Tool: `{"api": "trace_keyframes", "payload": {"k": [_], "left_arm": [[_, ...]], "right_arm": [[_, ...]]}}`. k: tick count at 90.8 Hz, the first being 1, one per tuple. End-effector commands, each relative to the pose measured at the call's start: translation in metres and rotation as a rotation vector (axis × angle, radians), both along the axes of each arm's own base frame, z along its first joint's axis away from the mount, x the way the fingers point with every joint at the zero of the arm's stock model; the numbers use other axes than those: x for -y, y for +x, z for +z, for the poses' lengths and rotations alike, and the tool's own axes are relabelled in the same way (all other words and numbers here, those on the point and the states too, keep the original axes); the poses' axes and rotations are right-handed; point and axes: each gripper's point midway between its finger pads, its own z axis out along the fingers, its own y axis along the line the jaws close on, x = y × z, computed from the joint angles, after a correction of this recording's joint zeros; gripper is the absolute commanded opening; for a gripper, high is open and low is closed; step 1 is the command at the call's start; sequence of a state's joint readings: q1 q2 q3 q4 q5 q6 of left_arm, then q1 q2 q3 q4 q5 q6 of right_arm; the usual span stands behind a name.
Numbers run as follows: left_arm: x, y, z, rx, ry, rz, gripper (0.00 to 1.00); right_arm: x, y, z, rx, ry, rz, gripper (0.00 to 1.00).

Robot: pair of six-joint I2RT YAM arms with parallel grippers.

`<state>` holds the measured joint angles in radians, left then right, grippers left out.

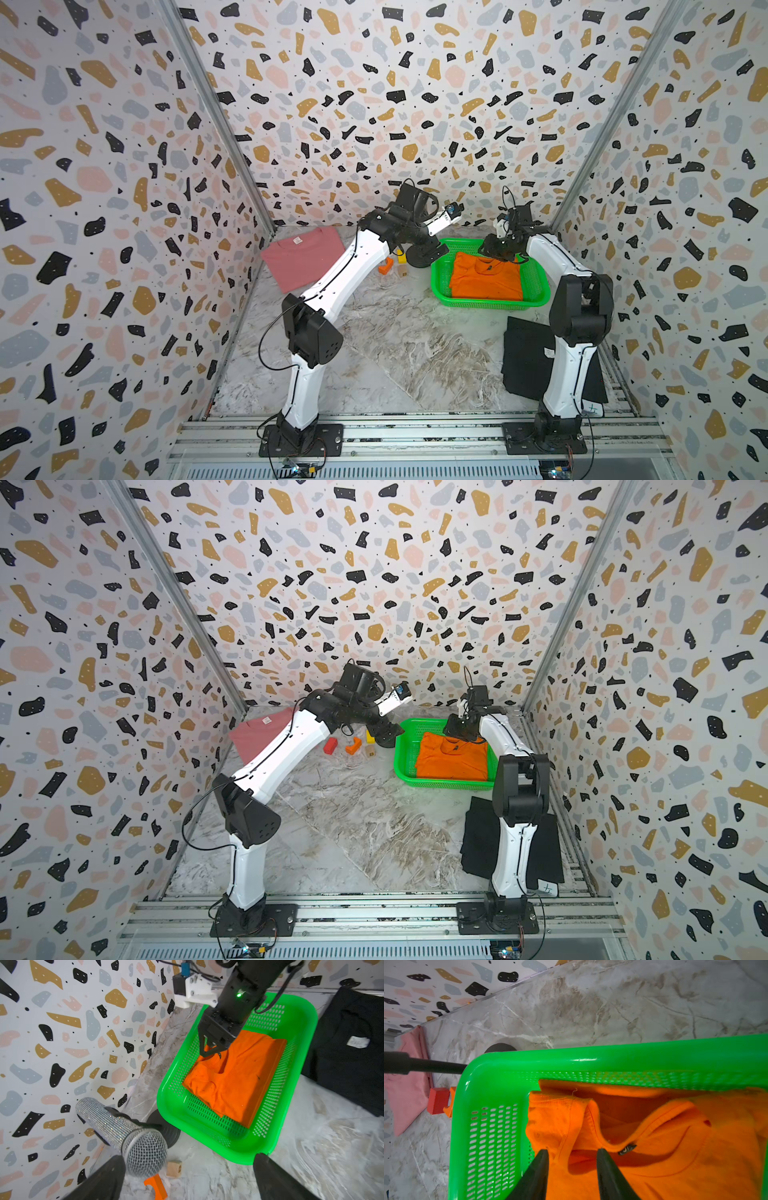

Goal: Put the folded t-shirts into the basket
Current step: Place the T-shirt in the bin.

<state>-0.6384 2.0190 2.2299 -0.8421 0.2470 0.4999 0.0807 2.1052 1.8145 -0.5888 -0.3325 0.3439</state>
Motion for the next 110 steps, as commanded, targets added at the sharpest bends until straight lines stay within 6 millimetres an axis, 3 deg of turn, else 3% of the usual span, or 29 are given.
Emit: {"api": "trace_keyframes", "payload": {"k": [1,11,19,55,81,110], "left_arm": [[0.000,-0.045,-0.018,-0.194,-0.005,-0.071,0.97],[-0.012,-0.067,-0.009,-0.245,-0.003,-0.096,0.98],[-0.025,-0.074,-0.004,-0.268,-0.018,-0.087,0.98],[-0.079,-0.063,0.000,-0.258,-0.012,0.024,0.98],[-0.094,-0.060,-0.005,-0.267,-0.021,0.058,0.98],[-0.101,-0.059,-0.005,-0.273,-0.033,0.072,0.98]], "right_arm": [[0.001,0.002,0.010,-0.034,-0.001,-0.063,0.44],[-0.003,0.003,0.002,-0.055,-0.001,-0.085,0.45],[-0.007,0.002,-0.003,-0.081,0.027,-0.096,0.45],[-0.021,0.009,-0.021,-0.128,0.139,-0.158,0.44],[-0.022,0.023,-0.034,-0.129,0.138,-0.171,0.43],[-0.030,0.034,-0.026,-0.085,0.184,-0.151,0.26]]}}
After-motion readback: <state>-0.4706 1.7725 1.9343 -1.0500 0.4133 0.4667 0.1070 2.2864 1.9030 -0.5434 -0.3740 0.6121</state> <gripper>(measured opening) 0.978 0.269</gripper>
